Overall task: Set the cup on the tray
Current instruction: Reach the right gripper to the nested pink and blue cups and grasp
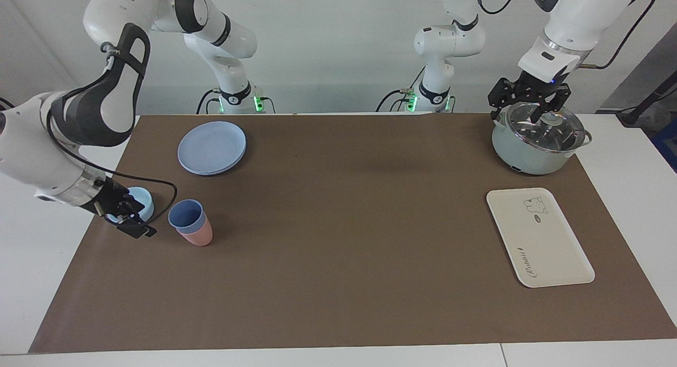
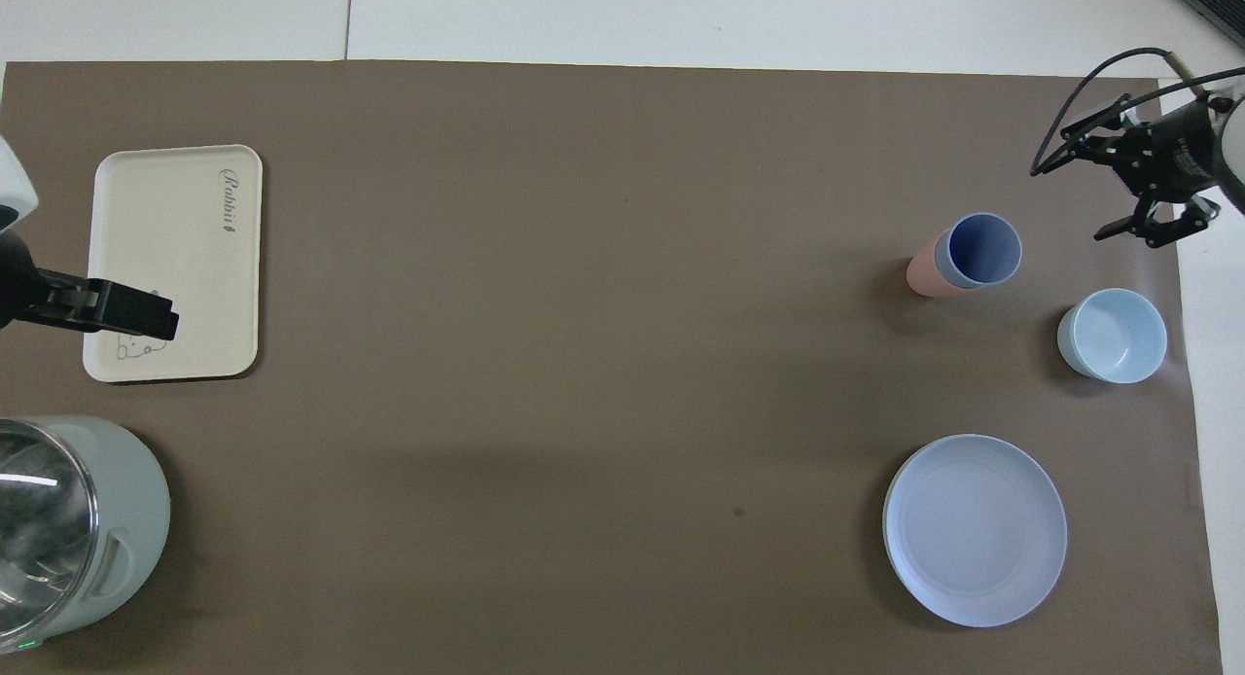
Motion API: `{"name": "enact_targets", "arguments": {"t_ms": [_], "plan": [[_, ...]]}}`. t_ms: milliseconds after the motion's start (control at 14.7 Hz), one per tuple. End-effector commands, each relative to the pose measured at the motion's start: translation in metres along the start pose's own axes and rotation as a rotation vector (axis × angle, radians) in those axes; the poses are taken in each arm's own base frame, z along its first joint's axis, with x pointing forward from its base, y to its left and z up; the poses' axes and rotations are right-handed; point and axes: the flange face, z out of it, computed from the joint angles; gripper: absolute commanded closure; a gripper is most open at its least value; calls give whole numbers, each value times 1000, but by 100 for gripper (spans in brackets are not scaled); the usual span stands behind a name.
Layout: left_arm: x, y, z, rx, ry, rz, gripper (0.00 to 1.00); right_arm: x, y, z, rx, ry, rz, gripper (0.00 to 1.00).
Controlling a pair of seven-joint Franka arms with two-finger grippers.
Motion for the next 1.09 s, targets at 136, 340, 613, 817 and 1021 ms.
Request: {"name": "enact_targets", "arguments": {"t_ms": [136,340,613,817,1021], "plan": [[-2,2,1,-2,8,-6,0,27,6,49,56,-133,88,6],[-3,1,1,-2,7,-9,0,25,13,80,24,-177,144,6],[-2,2,0,-1,12,-7,0,30,12,103,63,-219,190,6],[-2,2,0,-1,12,-7,0,26,19,127,90,-265,277,6],[-2,2,1,-1,11,-7,0,28,37,147,118,-327,338,6]]}}
